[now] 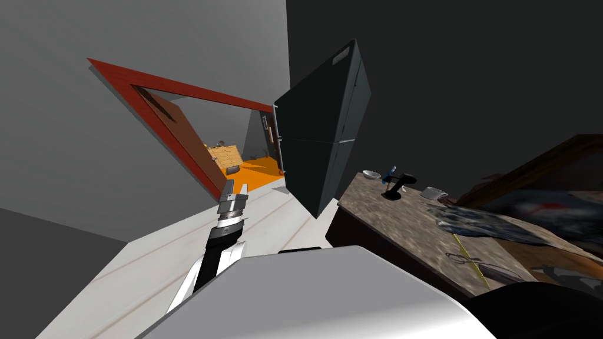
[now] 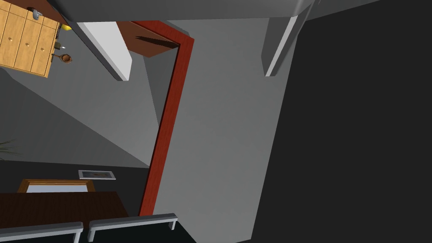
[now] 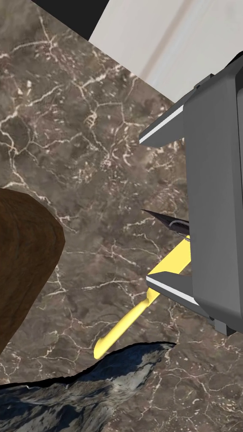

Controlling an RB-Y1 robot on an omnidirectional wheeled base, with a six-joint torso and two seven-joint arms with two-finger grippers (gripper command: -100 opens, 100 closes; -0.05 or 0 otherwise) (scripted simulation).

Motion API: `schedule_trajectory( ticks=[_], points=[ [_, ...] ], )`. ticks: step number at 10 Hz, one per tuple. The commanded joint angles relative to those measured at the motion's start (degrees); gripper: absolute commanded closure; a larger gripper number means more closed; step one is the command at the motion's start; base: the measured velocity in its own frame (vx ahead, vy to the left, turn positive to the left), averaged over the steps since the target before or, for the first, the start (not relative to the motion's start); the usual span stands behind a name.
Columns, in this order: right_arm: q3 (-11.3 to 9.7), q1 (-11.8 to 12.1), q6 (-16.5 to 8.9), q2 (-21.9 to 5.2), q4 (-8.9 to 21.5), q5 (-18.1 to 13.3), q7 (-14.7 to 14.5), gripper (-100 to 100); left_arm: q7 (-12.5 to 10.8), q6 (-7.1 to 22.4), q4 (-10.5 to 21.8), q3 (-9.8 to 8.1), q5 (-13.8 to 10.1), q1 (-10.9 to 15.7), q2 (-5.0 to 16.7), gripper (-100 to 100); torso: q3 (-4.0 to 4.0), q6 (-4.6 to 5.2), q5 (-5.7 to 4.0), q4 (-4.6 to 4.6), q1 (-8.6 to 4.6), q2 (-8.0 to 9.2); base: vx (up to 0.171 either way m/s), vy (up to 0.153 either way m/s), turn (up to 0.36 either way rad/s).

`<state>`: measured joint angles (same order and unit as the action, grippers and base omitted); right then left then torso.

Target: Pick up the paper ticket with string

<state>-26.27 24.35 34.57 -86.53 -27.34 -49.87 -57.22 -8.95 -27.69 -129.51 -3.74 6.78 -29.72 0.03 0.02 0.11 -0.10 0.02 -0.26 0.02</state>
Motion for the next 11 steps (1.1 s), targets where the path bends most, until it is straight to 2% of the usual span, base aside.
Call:
schedule_trajectory(
  ticks=[1, 2, 3, 4, 5, 6, 7, 8, 9, 10, 11],
  points=[
    [0.1, 0.7, 2.9, 0.0, 0.1, 0.8, 0.8, -100, 0.0, 0.0, 0.0, 0.0, 0.0, 0.0, 0.0, 0, 0.0, 0.0, 0.0, 0.0, 0.0, 0.0, 0.063, -0.039, -0.008],
    [0.1, 0.7, 3.1, 0.0, 0.1, 0.8, 0.8, -100, 0.0, 0.0, 0.0, 0.0, 0.0, 0.0, 0.0, 0, -0.03, 0.0, -0.01, -0.01, -0.06, -0.06, 0.062, -0.029, -0.002],
    [0.1, 1.2, 5.4, -0.1, 0.1, 1.4, 1.7, -100, 0.0, 0.0, 0.0, 0.0, 0.0, 0.0, 0.0, 0, -0.04, -0.01, -0.02, -0.02, -0.04, -0.07, 0.075, -0.023, -0.002],
    [0.1, 1.2, 5.6, -0.1, 0.1, 1.4, 1.7, -100, 0.0, 0.0, 0.0, 0.0, 0.0, 0.0, 0.0, 0, -0.06, 0.0, 0.0, -0.02, -0.02, -0.11, 0.056, -0.015, -0.003],
    [0.1, 1.6, 7.6, -0.1, 0.0, 2.0, 2.7, -100, 0.0, 0.0, 0.0, 0.0, 0.0, 0.0, 0.0, 0, -0.05, -0.01, 0.0, -0.02, 0.01, -0.07, 0.062, -0.025, -0.002],
    [0.1, 1.6, 8.2, -0.1, 0.0, 2.0, 2.7, -100, 0.0, 0.0, 0.0, 0.0, 0.0, 0.0, 0.0, 0, -0.05, 0.0, 0.0, -0.02, -0.02, -0.08, 0.052, -0.025, -0.001],
    [0.2, 2.1, 10.7, -0.1, 0.0, 2.6, 3.8, -100, 0.0, 0.0, 0.0, 0.0, 0.0, 0.0, 0.0, 0, -0.03, -0.01, -0.01, -0.02, -0.02, -0.05, 0.059, -0.026, 0.0],
    [0.2, 2.1, 10.7, -0.1, 0.0, 2.6, 3.8, -100, 0.0, 0.0, 0.0, 0.0, 0.0, 0.0, 0.0, 0, -0.04, -0.01, -0.01, -0.02, -0.02, -0.07, 0.055, -0.02, 0.0],
    [0.2, 2.5, 13.1, 0.0, -0.1, 3.2, 4.8, -100, 0.0, 0.0, 0.0, 0.0, 0.0, 0.0, 0.0, 0, -0.03, -0.01, 0.0, -0.01, 0.0, -0.05, 0.06, -0.028, -0.002],
    [0.2, 2.5, 13.1, 0.0, -0.1, 3.2, 4.8, -100, 0.0, 0.0, 0.0, 0.0, 0.0, 0.0, 0.0, 0, -0.04, 0.0, 0.0, -0.01, -0.02, -0.06, 0.049, -0.026, 0.0],
    [0.3, 3.0, 14.9, 0.1, -0.1, 3.8, 5.8, -100, 0.0, 0.0, 0.0, 0.0, 0.0, 0.0, 0.0, 0, -0.02, -0.01, -0.01, -0.01, -0.02, -0.03, 0.058, -0.031, 0.0]
  ],
)
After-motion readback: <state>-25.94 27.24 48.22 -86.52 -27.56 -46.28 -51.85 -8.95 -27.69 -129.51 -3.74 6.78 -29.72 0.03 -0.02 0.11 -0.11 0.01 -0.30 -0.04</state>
